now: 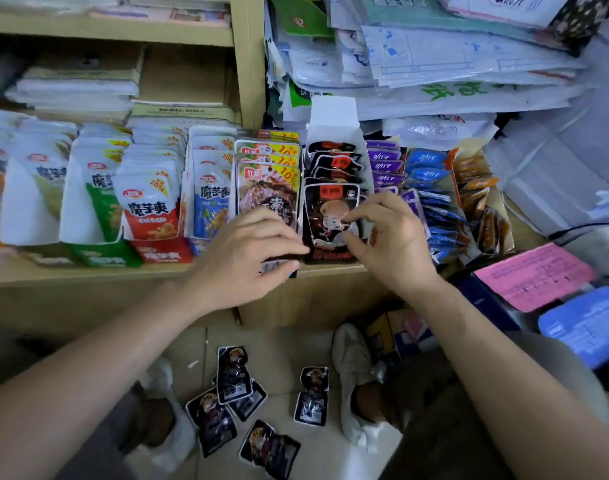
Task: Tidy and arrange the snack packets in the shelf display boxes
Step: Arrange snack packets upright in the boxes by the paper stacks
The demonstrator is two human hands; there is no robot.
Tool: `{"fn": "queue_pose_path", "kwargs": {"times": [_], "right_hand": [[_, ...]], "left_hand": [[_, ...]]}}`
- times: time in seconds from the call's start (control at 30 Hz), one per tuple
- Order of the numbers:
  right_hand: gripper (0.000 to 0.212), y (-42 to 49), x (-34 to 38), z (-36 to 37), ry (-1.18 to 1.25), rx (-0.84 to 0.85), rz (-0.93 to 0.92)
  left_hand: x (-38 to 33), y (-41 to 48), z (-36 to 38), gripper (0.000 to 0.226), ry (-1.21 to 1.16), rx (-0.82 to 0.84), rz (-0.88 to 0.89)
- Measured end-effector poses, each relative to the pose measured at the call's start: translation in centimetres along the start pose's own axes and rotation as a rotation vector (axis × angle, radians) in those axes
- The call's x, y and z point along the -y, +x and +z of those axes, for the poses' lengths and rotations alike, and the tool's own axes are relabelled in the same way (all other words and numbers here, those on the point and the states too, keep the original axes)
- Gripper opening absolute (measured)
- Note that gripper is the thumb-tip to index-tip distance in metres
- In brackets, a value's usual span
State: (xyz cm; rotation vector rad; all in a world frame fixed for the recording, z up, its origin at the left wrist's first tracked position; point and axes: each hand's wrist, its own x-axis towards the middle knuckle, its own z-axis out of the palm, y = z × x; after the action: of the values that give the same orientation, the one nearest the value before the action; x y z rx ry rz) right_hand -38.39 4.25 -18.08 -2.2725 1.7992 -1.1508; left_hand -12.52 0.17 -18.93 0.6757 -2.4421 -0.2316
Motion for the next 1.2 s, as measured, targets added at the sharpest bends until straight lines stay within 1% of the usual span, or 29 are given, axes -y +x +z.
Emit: {"fn": "queue_pose_path", "kwargs": {"times": [0.07,0.17,0.23,0.3,0.37,0.43,0.47,0.5,0.53,0.6,0.63,0.7,0.73,0.77,0.8,0.83,0.87,0.9,0.97,1.03,1.07,1.1,1.17,1.2], "right_hand": [[0.014,-1.8,1.5,-0.1,0.082,0.110,0.021],[0.009,-4.9,3.2,1.2,0.107,0.453,0.066],[0.010,-6.7,3.9,3.2,0.050,0.700,0.113],[0.011,-8.2,4.0,6.0,0.010,0.935,0.151],[0.007,-10.2,3.2,9.7,-0.059,1.120,0.172],[0.010,-12.5,1.7,13.6,-0.070,1.258,0.243],[0.008,-13.8,0.8,15.5,-0.060,1.298,0.300],[0.012,-15.0,-0.2,17.1,-0.062,1.314,0.339],[0.022,-16.0,-1.0,18.5,-0.067,1.325,0.369],[0.037,-18.9,-3.2,21.6,-0.052,1.323,0.485],[0.042,-20.2,-3.9,23.0,-0.056,1.321,0.541],[0.047,-24.1,-6.6,26.7,-0.088,1.326,0.620],[0.054,-25.3,-6.7,27.4,-0.133,1.349,0.664],[0.072,-26.0,-6.0,27.6,-0.156,1.351,0.696],[0.095,-27.9,-6.3,28.1,-0.140,1.337,0.733],[0.112,-28.2,-5.3,27.5,-0.127,1.314,0.757],[0.116,-28.7,-4.5,27.1,-0.089,1.286,0.804],[0.117,-29.5,-4.3,26.8,-0.034,1.238,0.810],[0.124,-31.7,-4.4,27.1,0.064,1.194,0.841],[0.134,-33.4,-4.7,27.9,0.057,1.124,0.881],[0.134,-33.8,-4.7,28.2,0.018,1.103,0.883],[0.123,-34.2,-4.7,28.6,-0.032,1.068,0.855],[0.089,-34.0,-4.6,28.9,-0.083,0.991,0.821],[0.078,-33.6,-4.4,29.0,-0.075,0.973,0.816]], "left_hand": [[-1.0,-2.4,0.1,0.021,-0.064,0.028,-0.007],[-2.2,-6.9,1.5,0.028,-0.116,0.157,-0.108],[-2.2,-10.3,3.5,0.030,-0.165,0.344,-0.236],[-1.5,-13.6,6.1,0.024,-0.170,0.568,-0.377],[-0.3,-16.8,8.8,0.020,-0.156,0.745,-0.488],[1.1,-19.5,11.1,0.021,-0.161,0.846,-0.611],[2.0,-21.0,12.3,0.023,-0.189,0.864,-0.682],[2.7,-22.2,13.3,0.024,-0.224,0.875,-0.760],[3.5,-23.5,14.4,0.024,-0.258,0.865,-0.835],[4.5,-25.7,16.4,0.028,-0.303,0.815,-0.988],[4.8,-26.5,17.3,0.033,-0.311,0.773,-1.065],[4.7,-28.1,19.3,0.053,-0.290,0.672,-1.182],[4.6,-28.9,20.6,0.068,-0.263,0.623,-1.199],[4.5,-29.7,22.0,0.084,-0.221,0.605,-1.180],[4.3,-30.8,23.6,0.099,-0.162,0.613,-1.145],[4.0,-31.6,24.9,0.109,-0.112,0.636,-1.114],[3.7,-32.3,26.1,0.118,-0.078,0.657,-1.094],[3.5,-32.7,27.1,0.125,-0.065,0.703,-1.089],[3.1,-32.1,28.3,0.133,-0.012,0.795,-1.081],[3.2,-31.6,29.3,0.138,0.024,0.831,-1.092],[3.4,-31.7,29.8,0.136,0.040,0.838,-1.093],[3.6,-31.7,30.0,0.132,0.069,0.843,-1.081],[3.8,-31.7,30.0,0.118,0.111,0.814,-1.042],[4.0,-31.8,30.0,0.108,0.118,0.792,-1.014]]}}
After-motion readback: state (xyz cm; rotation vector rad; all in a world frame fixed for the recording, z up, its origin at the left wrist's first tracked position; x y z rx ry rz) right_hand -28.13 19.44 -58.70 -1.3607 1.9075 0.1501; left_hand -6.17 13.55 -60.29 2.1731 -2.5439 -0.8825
